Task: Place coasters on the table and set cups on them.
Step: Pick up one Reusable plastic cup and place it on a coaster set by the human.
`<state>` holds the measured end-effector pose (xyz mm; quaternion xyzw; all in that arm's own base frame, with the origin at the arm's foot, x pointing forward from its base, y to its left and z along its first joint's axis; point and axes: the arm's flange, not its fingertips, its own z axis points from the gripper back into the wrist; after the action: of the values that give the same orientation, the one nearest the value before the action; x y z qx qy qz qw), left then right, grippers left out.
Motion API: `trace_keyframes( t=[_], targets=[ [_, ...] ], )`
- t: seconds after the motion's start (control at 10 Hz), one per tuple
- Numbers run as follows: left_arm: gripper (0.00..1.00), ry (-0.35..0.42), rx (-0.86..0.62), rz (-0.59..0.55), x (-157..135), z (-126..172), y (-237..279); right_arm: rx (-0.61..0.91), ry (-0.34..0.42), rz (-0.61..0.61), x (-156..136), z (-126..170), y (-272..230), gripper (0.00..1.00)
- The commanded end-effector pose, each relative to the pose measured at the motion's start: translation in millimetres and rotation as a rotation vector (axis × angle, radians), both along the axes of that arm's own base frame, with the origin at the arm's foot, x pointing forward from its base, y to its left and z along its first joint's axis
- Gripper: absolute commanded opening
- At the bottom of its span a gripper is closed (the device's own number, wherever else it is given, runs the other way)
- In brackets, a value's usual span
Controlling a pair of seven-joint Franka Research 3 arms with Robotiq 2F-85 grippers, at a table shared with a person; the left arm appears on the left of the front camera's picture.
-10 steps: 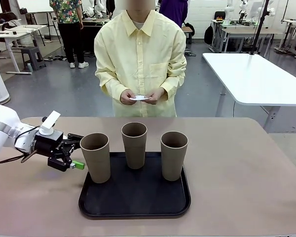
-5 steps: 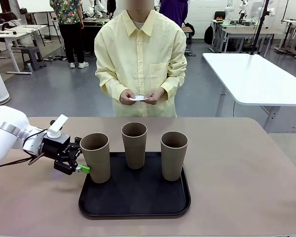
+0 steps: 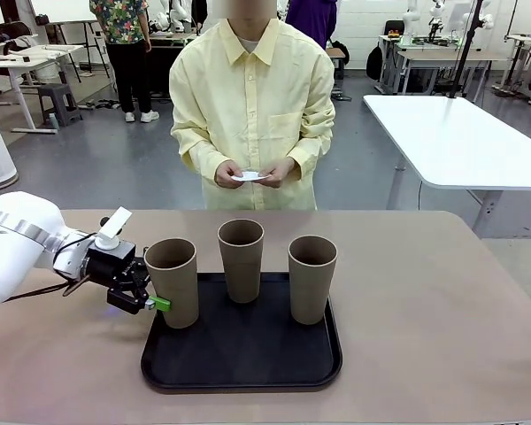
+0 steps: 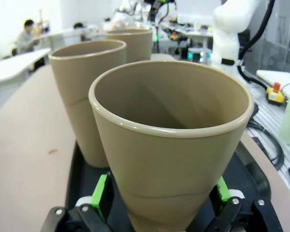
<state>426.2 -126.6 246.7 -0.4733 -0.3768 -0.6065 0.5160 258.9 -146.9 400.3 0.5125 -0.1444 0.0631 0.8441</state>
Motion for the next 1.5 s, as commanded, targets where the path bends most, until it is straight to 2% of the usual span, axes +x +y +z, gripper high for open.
trace_keyframes(
  t=[0.0,0.1,0.2,0.4,0.5,0.6,0.7,1.0,1.2,1.4],
  targets=[
    [0.47,-0.047,-0.072,-0.003,2.2,-6.5,-4.3,0.004,-0.003,0.005,0.5,-0.5,-0.9,1.0],
    [0.46,-0.043,-0.081,0.0,0.3,-4.2,-1.1,0.004,-0.003,0.005,0.5,-0.5,-0.9,1.0],
    [0.0,-0.042,-0.083,0.005,-0.6,-2.8,1.8,0.004,-0.003,0.005,0.5,-0.5,-0.9,1.0],
    [0.0,-0.036,-0.088,0.009,-3.4,-0.3,6.0,0.004,-0.003,0.005,0.5,-0.5,-0.9,1.0],
    [0.3,-0.035,-0.094,0.011,-6.4,3.0,7.0,0.004,-0.003,0.005,0.5,-0.5,-0.9,1.0],
    [0.3,-0.017,-0.083,0.054,-14.8,21.1,8.0,0.004,-0.003,0.005,0.5,-0.5,-0.9,1.0],
    [0.3,-0.058,-0.091,0.083,-24.5,46.4,11.2,0.004,-0.003,0.005,0.5,-0.5,-0.9,1.0],
    [0.3,-0.081,-0.109,0.161,-47.9,119.9,16.1,0.004,-0.003,0.005,0.5,-0.5,-0.9,1.0],
    [0.3,-0.086,-0.115,0.176,-52.5,139.1,16.5,0.004,-0.003,0.005,0.5,-0.5,-0.9,1.0],
    [0.3,-0.058,-0.118,0.204,-51.6,142.1,17.3,0.004,-0.003,0.005,0.5,-0.5,-0.9,1.0]
  ],
)
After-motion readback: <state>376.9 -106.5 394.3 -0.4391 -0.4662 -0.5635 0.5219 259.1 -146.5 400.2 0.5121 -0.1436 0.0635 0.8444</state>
